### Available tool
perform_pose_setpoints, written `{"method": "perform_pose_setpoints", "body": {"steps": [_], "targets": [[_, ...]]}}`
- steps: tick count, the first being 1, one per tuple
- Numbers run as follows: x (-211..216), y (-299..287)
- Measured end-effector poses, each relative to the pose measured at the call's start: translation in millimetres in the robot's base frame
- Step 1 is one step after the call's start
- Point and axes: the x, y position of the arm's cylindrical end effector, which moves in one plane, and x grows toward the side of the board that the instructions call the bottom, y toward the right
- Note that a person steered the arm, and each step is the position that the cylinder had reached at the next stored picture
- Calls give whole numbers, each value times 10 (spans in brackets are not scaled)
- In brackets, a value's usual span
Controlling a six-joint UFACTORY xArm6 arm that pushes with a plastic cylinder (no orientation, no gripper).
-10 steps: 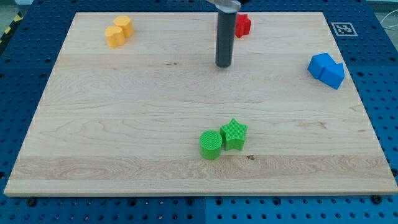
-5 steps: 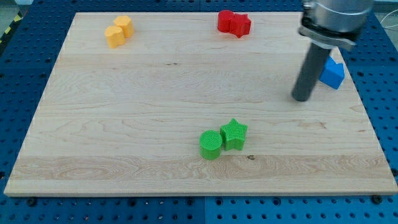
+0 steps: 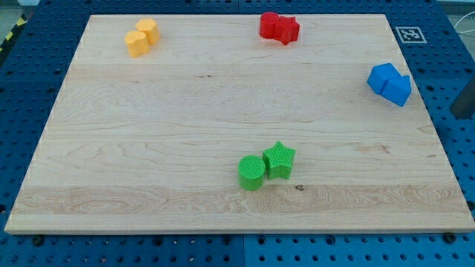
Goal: Point your arm at the blue cube
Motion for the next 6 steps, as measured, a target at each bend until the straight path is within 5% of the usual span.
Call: {"method": "perform_pose_setpoints", "body": {"steps": [6], "targets": [[-245, -1]]}}
